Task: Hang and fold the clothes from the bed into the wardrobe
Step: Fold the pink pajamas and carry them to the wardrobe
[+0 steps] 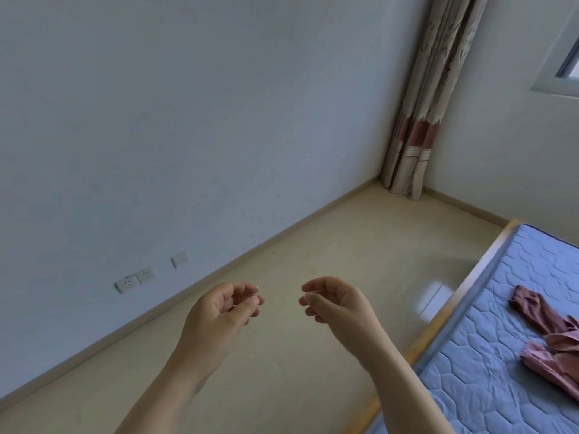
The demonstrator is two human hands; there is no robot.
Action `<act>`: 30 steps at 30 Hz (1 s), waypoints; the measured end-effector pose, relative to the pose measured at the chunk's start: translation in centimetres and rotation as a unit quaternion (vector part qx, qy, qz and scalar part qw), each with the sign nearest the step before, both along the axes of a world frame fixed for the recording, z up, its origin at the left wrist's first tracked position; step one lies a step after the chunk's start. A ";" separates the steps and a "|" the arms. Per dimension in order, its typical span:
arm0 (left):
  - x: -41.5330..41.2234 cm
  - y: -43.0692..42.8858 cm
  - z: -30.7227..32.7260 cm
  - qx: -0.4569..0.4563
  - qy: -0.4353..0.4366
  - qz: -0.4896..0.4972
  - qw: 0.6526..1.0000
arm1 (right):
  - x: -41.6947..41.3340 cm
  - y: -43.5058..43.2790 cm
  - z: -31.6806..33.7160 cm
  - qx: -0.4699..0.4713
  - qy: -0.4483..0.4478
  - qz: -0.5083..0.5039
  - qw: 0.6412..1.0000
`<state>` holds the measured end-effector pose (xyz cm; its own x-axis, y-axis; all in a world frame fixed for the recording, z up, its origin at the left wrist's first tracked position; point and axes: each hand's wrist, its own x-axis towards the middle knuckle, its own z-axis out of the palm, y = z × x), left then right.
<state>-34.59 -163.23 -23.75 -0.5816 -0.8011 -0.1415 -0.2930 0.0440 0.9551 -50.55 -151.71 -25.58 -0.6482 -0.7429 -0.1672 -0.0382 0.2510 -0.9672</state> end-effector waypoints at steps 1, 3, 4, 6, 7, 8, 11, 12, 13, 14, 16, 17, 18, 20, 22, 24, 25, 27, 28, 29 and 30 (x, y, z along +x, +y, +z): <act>-0.6 -1.3 -0.1 0.002 0.000 -0.003 1.000 | -0.6 -1.1 -0.1 0.002 0.000 -0.008 1.000; -1.8 -3.7 -0.5 0.010 -0.001 -0.015 1.000 | -1.5 -3.2 -0.5 0.013 -0.005 -0.014 1.000; -2.3 -4.9 -0.7 0.014 -0.001 -0.022 1.000 | -1.9 -4.2 -0.7 0.021 -0.007 -0.015 1.000; -3.5 -7.6 -1.0 0.020 -0.001 -0.039 0.999 | -2.7 -6.3 -1.3 0.033 -0.006 -0.030 0.999; -4.1 -9.1 -1.2 0.022 -0.002 -0.049 0.999 | -3.1 -7.4 -1.5 0.037 -0.005 -0.044 0.998; -4.8 -10.7 -1.3 0.022 -0.002 -0.058 0.998 | -3.5 -8.5 -1.7 0.040 -0.003 -0.061 0.997; -6.7 -15.4 -1.4 0.019 0.001 -0.093 0.995 | -4.5 -12.0 -1.9 0.045 0.002 -0.102 0.994; -7.4 -17.0 -1.3 0.018 0.003 -0.108 0.994 | -4.8 -13.2 -1.8 0.045 0.004 -0.113 0.993; -8.1 -18.5 -1.2 0.017 0.005 -0.119 0.993 | -5.1 -14.2 -1.6 0.048 0.006 -0.123 0.991; -8.8 -20.0 -1.0 0.016 0.006 -0.130 0.991 | -5.3 -15.2 -1.3 0.052 0.006 -0.134 0.990; -10.4 -22.3 -0.7 0.018 0.011 -0.156 0.988 | -5.9 -16.8 -0.9 0.050 0.005 -0.160 0.986; -11.4 -23.2 -0.6 0.021 0.012 -0.173 0.985 | -6.2 -17.4 -0.7 0.048 0.007 -0.175 0.983; -12.5 -24.0 -0.6 0.025 0.012 -0.192 0.981 | -6.5 -17.8 -0.6 0.048 0.008 -0.190 0.981; -14.7 -25.1 -1.0 0.039 0.011 -0.222 0.974 | -7.3 -18.2 -0.7 0.061 0.009 -0.218 0.974; -17.0 -25.5 -1.6 0.056 0.009 -0.249 0.967 | -8.2 -18.0 -1.2 0.078 0.007 -0.243 0.967; -19.4 -25.5 -2.2 0.072 0.005 -0.275 0.959 | -9.5 -17.4 -1.6 0.084 0.004 -0.271 0.959; -20.8 -25.5 -2.5 0.075 0.003 -0.288 0.955 | -10.4 -17.1 -1.8 0.084 0.004 -0.284 0.955; -24.0 -25.2 -2.9 0.071 0.000 -0.313 0.947 | -12.6 -16.4 -2.2 0.084 0.006 -0.307 0.948; -25.7 -24.9 -3.0 0.068 0.000 -0.323 0.944 | -13.9 -16.0 -2.5 0.083 0.008 -0.316 0.945; -27.4 -24.5 -2.9 0.064 0.000 -0.334 0.940 | -15.3 -15.6 -2.6 0.080 0.010 -0.326 0.942; -29.1 -24.1 -2.9 0.060 0.002 -0.345 0.937 | -16.8 -15.2 -2.7 0.071 0.009 -0.338 0.938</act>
<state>-63.72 -187.30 -26.62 -0.9556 -0.2138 -0.2026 -0.2304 0.1143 0.9664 -67.30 -166.95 -28.32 -0.9668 -0.1320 -0.2187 0.1608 0.3507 -0.9226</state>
